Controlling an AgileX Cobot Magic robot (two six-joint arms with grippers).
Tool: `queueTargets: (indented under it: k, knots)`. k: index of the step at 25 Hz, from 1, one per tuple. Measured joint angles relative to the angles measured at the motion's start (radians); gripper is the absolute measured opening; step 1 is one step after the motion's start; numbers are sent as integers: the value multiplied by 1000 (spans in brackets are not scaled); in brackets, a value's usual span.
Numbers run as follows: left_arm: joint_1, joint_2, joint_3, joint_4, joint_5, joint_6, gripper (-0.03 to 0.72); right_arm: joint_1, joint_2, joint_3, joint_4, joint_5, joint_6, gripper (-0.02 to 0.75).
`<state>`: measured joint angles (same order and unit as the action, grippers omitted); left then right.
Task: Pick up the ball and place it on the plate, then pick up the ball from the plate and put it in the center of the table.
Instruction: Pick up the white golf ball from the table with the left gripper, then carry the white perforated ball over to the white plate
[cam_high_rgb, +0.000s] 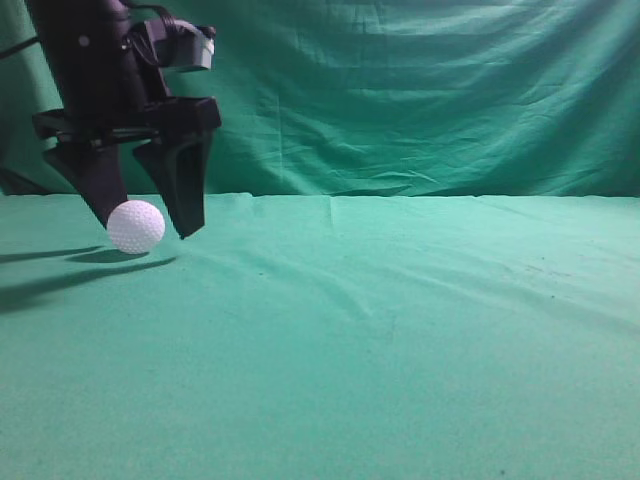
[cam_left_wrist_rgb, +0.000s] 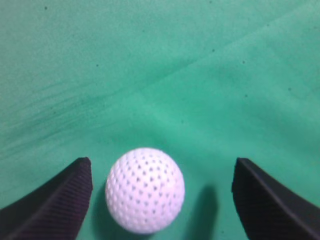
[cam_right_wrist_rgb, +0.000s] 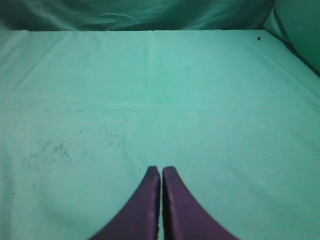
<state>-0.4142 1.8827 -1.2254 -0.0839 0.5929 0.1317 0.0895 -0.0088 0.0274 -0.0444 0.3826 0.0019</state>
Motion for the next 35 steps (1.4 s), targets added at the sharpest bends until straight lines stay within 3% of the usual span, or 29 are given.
queueTargets:
  k: [7, 9, 10, 13, 14, 20, 31, 35]
  knots:
    - [0, 33, -13, 8, -13, -2, 581, 0, 0, 0, 0, 0, 0, 0]
    - [0, 35, -14, 23, -19, -2, 515, 0, 0, 0, 0, 0, 0, 0]
    - [0, 35, -14, 25, -22, -2, 521, 0, 0, 0, 0, 0, 0, 0]
    - [0, 36, -14, 26, -22, -2, 319, 0, 0, 0, 0, 0, 0, 0]
    - [0, 36, -15, 28, -22, -4, 295, 0, 0, 0, 0, 0, 0, 0]
    - [0, 38, -74, 45, 69, -137, 299, 0, 0, 0, 0, 0, 0, 0]
    - [2, -129, -122, 162, 292, -148, 299, 0, 0, 0, 0, 0, 0, 0]
    - [56, -179, -101, 134, 338, -141, 299, 0, 0, 0, 0, 0, 0, 0]
